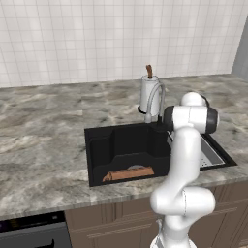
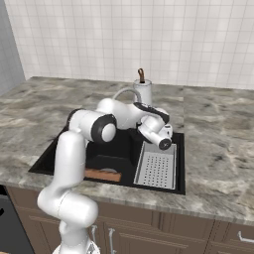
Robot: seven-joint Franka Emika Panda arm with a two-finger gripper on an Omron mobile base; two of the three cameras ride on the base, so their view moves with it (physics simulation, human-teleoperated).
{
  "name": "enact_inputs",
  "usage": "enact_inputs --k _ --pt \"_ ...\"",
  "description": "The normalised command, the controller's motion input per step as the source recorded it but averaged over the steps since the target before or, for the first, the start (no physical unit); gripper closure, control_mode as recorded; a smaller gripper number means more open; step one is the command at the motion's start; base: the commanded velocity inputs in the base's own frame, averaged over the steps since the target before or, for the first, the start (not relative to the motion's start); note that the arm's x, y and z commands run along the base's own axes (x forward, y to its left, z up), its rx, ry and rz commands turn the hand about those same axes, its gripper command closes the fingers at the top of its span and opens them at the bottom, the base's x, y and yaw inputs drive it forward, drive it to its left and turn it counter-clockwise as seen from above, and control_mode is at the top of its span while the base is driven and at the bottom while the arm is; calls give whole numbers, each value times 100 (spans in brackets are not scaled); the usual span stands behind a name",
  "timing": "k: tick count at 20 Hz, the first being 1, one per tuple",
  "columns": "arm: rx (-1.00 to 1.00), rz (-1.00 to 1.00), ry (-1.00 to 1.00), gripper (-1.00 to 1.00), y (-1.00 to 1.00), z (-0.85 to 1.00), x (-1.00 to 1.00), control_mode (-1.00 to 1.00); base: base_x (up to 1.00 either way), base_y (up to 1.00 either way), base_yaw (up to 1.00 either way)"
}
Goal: Turn on the sink faucet with hot water and rinse the cutting board for ten seconds, then turn off the faucet. Push the cutting board to reach the water if necessary.
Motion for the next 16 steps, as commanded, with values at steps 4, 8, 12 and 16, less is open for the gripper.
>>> enact_inputs --k 4,8,12,16 --pt "0 0 0 -100 0 -2 16 -100 0 0 0" --pt "0 0 0 -100 1 -1 3 -100 0 0 0" --pt "0 0 0 -100 9 0 7 -100 0 0 0" --pt "0 0 2 -100 21 0 13 -100 0 0 0"
